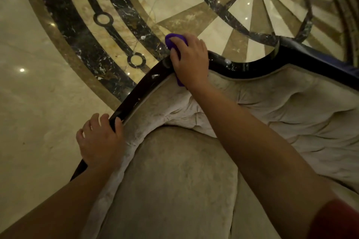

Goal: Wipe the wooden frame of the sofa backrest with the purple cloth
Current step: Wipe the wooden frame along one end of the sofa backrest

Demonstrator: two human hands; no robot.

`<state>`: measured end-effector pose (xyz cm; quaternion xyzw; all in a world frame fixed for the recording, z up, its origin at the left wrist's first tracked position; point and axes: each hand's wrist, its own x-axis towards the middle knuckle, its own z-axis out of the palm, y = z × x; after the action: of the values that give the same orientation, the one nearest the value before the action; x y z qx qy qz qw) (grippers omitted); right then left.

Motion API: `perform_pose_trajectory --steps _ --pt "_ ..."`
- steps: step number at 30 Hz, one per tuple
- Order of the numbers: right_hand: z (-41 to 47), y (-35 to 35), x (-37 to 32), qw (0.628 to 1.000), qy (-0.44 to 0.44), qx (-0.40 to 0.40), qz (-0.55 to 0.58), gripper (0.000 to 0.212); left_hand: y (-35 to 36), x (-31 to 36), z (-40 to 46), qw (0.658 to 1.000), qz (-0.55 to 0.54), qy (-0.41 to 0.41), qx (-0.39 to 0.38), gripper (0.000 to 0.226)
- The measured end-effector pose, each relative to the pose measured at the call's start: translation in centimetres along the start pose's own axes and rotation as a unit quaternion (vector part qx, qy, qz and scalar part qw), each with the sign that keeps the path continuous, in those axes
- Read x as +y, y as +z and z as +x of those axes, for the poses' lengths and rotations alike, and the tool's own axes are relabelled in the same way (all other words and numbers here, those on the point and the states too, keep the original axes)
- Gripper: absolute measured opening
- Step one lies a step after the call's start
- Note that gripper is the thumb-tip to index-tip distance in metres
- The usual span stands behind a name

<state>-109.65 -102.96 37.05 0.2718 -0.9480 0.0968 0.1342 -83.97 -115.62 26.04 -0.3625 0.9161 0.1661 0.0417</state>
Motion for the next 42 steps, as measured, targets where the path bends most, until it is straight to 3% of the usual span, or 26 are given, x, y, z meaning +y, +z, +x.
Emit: perform_pose_trajectory --steps 4,9,13,16,19,22,29,33,38,42 --pt "0.3 -0.4 0.1 0.997 0.038 -0.048 0.042 0.041 -2.2 3.0 2.6 0.998 -0.048 0.035 -0.038 0.059" --pt "1.3 -0.7 1.4 0.99 0.043 -0.102 0.088 0.042 -5.1 14.5 10.0 0.976 -0.139 0.15 0.073 0.057" --pt "1.7 -0.4 2.2 0.985 0.095 -0.081 0.118 0.042 -3.6 20.4 11.4 0.974 -0.187 0.11 0.059 0.06" --pt "1.6 -0.2 3.2 0.976 0.13 -0.056 0.165 0.042 -1.8 19.8 10.7 0.972 -0.141 0.152 0.111 0.062" --pt "1.3 -0.4 4.7 0.971 0.165 -0.018 0.173 0.041 -1.1 18.8 11.1 0.962 -0.127 0.214 0.117 0.061" --pt "1.0 -0.6 6.2 0.972 0.177 -0.015 0.156 0.041 -1.0 18.8 11.2 0.959 -0.123 0.221 0.127 0.059" --pt "-0.2 -0.1 8.2 0.993 0.117 0.011 -0.033 0.037 -0.6 18.8 11.4 0.957 -0.117 0.22 0.149 0.056" --pt "-0.5 -0.5 9.4 0.992 0.114 -0.021 -0.042 0.04 -0.6 18.8 11.3 0.955 -0.114 0.223 0.157 0.055" --pt "-1.6 -1.5 10.2 0.996 0.076 0.0 -0.047 0.05 -0.9 18.9 11.2 0.956 -0.113 0.222 0.157 0.055" --pt "-1.8 -2.2 11.6 0.994 0.043 -0.035 -0.097 0.038 -0.9 18.9 11.1 0.955 -0.115 0.225 0.154 0.054"
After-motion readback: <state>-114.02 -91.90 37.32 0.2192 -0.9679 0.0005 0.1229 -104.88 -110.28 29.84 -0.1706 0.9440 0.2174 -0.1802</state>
